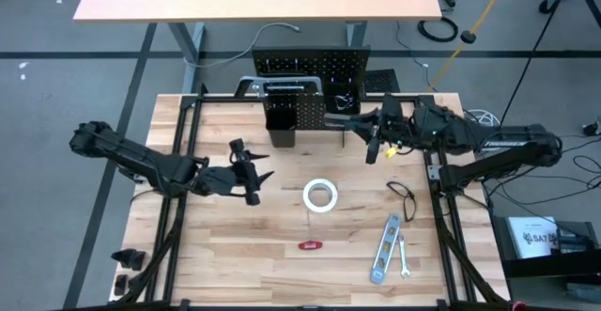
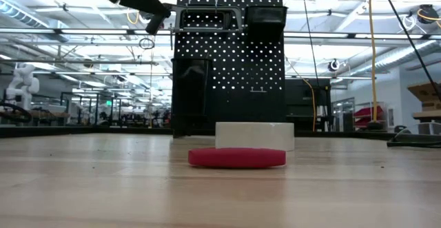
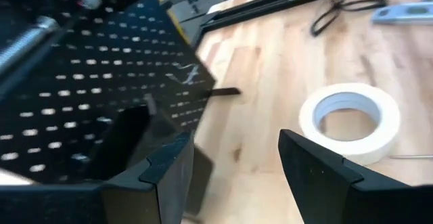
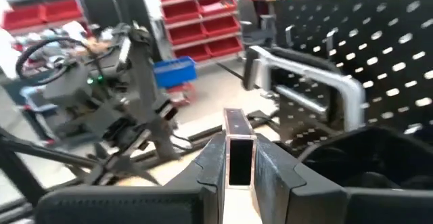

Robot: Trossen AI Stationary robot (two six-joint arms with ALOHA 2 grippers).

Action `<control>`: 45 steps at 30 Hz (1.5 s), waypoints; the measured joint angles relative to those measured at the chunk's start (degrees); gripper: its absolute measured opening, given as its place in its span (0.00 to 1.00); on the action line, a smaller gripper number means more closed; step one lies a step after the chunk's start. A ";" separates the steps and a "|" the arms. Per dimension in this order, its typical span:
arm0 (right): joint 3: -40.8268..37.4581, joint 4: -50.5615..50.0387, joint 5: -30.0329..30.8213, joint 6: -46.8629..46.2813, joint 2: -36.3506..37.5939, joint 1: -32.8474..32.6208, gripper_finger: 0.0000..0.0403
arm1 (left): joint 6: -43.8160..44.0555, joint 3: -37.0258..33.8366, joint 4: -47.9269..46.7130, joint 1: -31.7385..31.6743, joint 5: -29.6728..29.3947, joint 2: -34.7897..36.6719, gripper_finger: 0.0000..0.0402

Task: Hang tools onto peg board
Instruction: Put small black level into the right black tool bin

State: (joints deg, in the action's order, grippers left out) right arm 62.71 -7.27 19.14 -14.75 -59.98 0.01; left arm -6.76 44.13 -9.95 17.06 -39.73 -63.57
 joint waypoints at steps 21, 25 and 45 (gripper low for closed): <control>11.68 -16.76 6.21 0.46 -2.14 4.50 0.11 | -6.03 -10.60 28.29 -0.48 13.14 -0.02 0.55; 12.57 -18.84 6.07 0.15 -2.43 6.25 0.11 | -6.03 -10.60 28.30 -0.48 13.14 -0.02 0.55; 12.75 -20.96 2.96 -0.36 -8.02 12.42 0.11 | -5.73 -10.60 28.30 -0.48 13.14 -0.04 0.55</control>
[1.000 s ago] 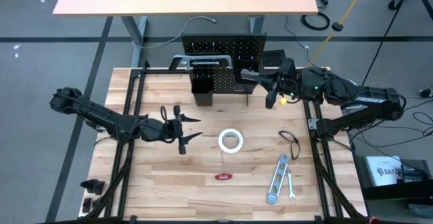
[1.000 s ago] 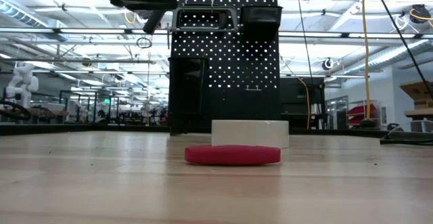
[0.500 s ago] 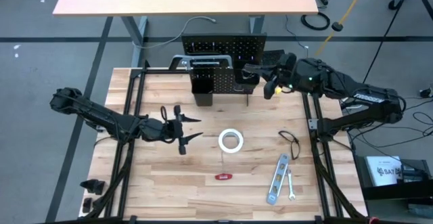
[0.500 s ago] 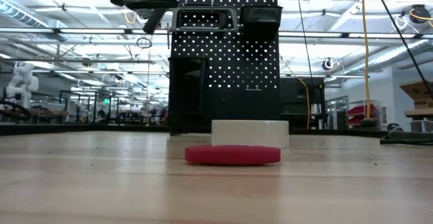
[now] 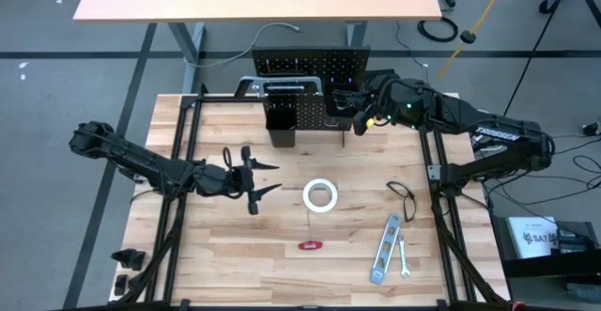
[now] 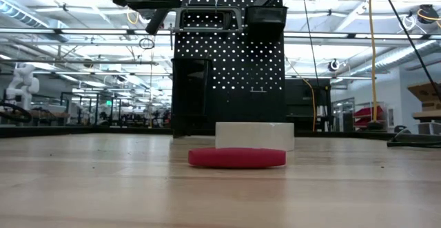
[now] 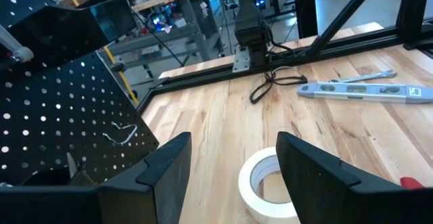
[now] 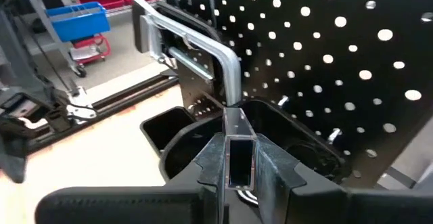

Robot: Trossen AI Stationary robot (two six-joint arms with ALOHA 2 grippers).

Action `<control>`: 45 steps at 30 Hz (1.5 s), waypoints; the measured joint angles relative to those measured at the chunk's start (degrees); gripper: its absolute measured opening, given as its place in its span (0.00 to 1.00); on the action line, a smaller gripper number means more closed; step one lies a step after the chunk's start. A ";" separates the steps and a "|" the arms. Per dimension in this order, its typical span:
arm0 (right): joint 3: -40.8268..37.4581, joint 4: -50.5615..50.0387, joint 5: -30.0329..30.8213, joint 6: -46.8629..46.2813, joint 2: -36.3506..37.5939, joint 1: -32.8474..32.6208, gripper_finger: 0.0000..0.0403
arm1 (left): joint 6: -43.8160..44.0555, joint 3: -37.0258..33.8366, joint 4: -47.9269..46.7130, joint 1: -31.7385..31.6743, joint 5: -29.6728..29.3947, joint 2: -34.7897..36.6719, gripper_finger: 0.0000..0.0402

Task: Hang tools onto peg board
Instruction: Put small black level into the right black tool bin

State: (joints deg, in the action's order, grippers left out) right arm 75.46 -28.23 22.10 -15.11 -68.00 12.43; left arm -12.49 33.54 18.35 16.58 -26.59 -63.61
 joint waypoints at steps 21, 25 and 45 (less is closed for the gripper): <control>0.00 -0.70 0.16 0.85 -3.01 1.16 0.11 | 0.15 0.00 0.00 0.00 -0.13 0.02 0.55; 0.00 -0.70 0.08 0.85 -3.31 1.16 0.11 | 0.15 0.00 0.00 0.00 -0.15 0.02 0.55; -0.02 3.78 0.43 1.19 -3.29 1.16 0.22 | 0.17 0.00 -0.83 0.00 -0.20 0.02 0.55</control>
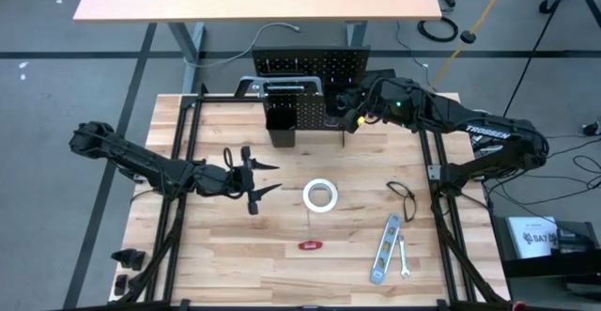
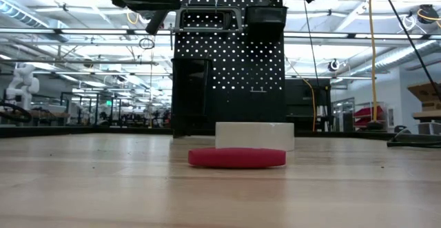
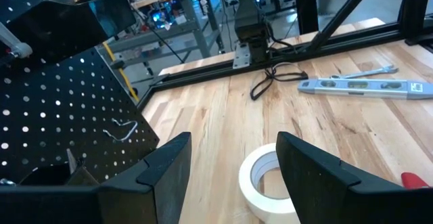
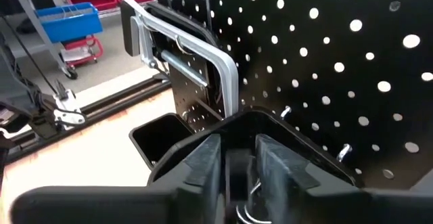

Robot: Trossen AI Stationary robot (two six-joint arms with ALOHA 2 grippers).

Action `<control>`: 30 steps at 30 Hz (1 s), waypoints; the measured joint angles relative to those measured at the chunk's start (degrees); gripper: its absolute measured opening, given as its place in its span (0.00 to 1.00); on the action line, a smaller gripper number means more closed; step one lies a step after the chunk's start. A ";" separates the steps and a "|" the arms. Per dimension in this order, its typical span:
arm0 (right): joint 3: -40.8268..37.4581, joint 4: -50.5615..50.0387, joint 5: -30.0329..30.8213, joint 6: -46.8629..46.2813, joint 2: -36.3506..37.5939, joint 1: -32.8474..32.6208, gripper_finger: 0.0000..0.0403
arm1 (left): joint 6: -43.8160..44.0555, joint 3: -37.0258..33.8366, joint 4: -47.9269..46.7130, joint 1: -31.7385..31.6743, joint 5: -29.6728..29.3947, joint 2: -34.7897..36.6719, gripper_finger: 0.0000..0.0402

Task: Hang tools onto peg board
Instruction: Put small black level into the right black tool bin, then put the silver wrench into the right black tool bin

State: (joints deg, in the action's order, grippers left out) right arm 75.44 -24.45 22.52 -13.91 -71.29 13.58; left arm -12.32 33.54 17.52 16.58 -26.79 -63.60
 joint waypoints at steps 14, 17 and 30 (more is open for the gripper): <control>0.00 -0.17 0.00 0.02 0.00 -0.02 0.36 | 0.00 0.00 -0.04 0.00 0.00 -0.02 0.55; 0.00 -0.17 -0.02 0.02 0.00 -0.02 0.36 | 0.00 0.00 -0.04 0.00 0.00 -0.02 0.55; 0.00 -0.37 -0.20 0.26 0.55 -2.36 0.36 | 0.00 0.00 -0.69 0.00 0.91 -0.01 0.55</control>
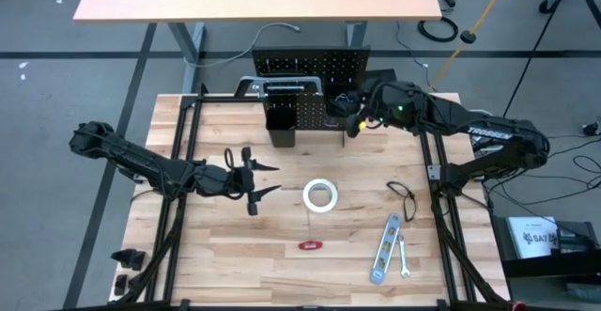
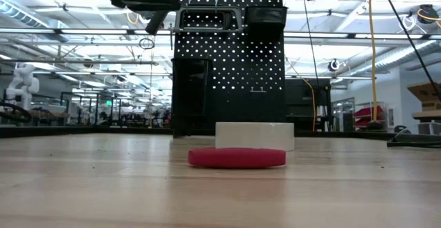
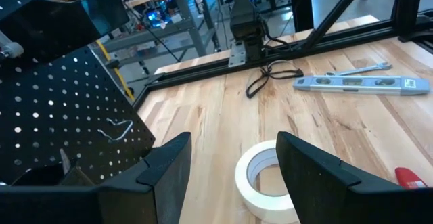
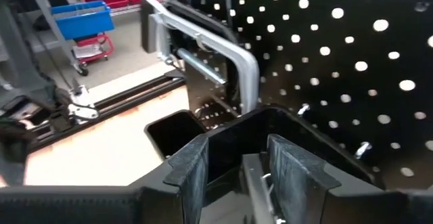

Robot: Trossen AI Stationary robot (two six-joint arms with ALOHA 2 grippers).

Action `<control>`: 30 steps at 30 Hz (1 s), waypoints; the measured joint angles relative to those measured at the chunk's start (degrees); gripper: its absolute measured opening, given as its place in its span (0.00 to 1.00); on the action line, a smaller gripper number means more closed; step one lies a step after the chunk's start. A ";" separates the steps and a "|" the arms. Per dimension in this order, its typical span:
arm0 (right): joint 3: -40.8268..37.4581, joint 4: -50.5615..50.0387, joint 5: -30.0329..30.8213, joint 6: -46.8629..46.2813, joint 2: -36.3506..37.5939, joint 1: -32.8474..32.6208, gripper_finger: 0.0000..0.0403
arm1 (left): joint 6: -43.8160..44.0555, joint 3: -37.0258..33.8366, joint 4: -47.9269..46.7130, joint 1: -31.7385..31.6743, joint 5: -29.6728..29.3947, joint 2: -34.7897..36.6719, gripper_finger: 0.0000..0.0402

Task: Hang tools onto peg board
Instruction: Put the silver wrench into the right black tool bin

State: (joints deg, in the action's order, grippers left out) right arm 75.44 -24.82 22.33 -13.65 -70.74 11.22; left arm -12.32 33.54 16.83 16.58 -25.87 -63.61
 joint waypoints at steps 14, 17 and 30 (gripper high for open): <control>-0.02 -8.26 -0.26 -4.47 0.57 -11.30 0.36 | -0.04 0.00 -3.21 0.00 4.56 0.00 0.55; -0.04 -10.93 -0.20 -5.55 0.35 -14.39 0.36 | -0.01 0.00 -3.48 0.00 4.62 0.00 0.55; -7.07 -6.76 0.07 -7.03 -4.40 -23.97 0.36 | 7.51 0.00 -7.11 0.00 6.28 0.00 0.55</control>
State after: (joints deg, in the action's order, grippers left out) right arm 68.37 -31.59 22.39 -20.68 -75.14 -12.75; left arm -4.80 33.54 9.72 16.58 -19.59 -63.61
